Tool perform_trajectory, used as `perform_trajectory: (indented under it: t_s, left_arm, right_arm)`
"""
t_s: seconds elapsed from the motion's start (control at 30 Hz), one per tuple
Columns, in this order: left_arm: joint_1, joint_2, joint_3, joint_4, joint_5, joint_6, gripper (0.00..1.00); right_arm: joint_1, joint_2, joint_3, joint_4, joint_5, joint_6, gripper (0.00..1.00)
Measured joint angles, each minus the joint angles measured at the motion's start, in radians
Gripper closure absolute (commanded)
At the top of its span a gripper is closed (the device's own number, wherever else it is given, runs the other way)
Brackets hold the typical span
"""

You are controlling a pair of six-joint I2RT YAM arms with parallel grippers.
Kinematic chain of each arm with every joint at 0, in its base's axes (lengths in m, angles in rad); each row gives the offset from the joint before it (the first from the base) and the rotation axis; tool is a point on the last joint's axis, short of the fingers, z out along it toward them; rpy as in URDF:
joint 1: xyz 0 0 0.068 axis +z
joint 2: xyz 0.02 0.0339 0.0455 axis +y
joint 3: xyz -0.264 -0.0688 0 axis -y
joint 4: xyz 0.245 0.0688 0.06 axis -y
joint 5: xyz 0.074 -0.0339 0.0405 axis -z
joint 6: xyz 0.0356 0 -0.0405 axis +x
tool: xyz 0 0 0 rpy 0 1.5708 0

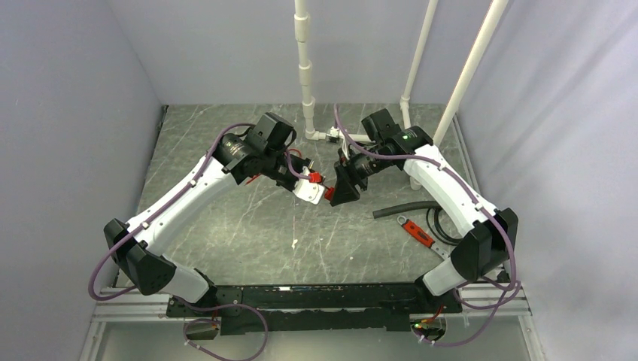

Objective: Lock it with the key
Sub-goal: Pick up the lock from the center of the board.

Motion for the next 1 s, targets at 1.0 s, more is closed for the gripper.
perform_trajectory:
  t_s: [1.0]
  left_arm:
    - [0.000,0.000,0.000,0.014,0.024,-0.011,1.00]
  right_arm:
    - [0.007,0.037,0.000,-0.003,-0.059,-0.063,0.70]
